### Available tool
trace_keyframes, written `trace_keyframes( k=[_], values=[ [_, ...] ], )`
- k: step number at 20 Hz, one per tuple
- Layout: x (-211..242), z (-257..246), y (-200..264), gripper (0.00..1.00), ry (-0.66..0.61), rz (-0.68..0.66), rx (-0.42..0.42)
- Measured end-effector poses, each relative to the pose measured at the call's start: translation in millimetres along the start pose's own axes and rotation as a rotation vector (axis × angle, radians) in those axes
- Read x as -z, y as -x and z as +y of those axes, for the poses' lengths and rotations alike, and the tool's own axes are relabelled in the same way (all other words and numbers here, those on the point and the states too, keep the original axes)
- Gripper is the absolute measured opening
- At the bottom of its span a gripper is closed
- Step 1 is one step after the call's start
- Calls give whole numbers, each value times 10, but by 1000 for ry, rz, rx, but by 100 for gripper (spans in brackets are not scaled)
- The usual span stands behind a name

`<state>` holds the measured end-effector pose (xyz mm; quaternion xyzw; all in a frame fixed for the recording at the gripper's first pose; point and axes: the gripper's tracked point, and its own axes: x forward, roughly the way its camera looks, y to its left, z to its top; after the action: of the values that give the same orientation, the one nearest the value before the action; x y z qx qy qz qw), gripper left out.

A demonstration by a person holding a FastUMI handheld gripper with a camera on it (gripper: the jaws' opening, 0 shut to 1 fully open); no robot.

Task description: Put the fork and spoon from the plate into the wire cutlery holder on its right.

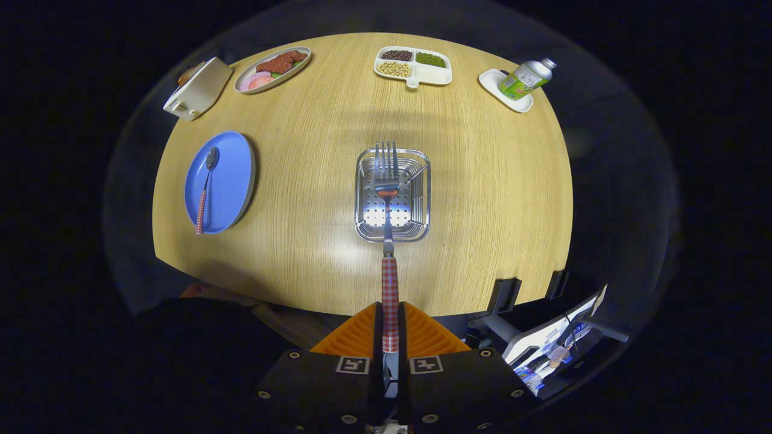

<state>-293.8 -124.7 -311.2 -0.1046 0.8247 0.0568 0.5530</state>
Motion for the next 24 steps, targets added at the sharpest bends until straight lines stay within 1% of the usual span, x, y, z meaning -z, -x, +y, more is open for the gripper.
trace_keyframes(
  k=[4, 7, 10, 12, 16, 19, 20, 24],
  values=[
    [-65, -91, -53, 10, 51, 67, -16],
    [-117, -96, -37, 10, 91, 118, -44],
    [-73, -122, 28, 10, 129, 160, -62],
    [-2, -144, 41, 10, 129, 188, -72],
    [-65, -212, 11, 10, 102, 211, -69],
    [-111, -180, 0, 10, 85, 247, -110],
    [-123, -188, 2, 11, 79, 259, -114],
    [-220, -203, -22, 11, 63, 291, -127]
  ],
)
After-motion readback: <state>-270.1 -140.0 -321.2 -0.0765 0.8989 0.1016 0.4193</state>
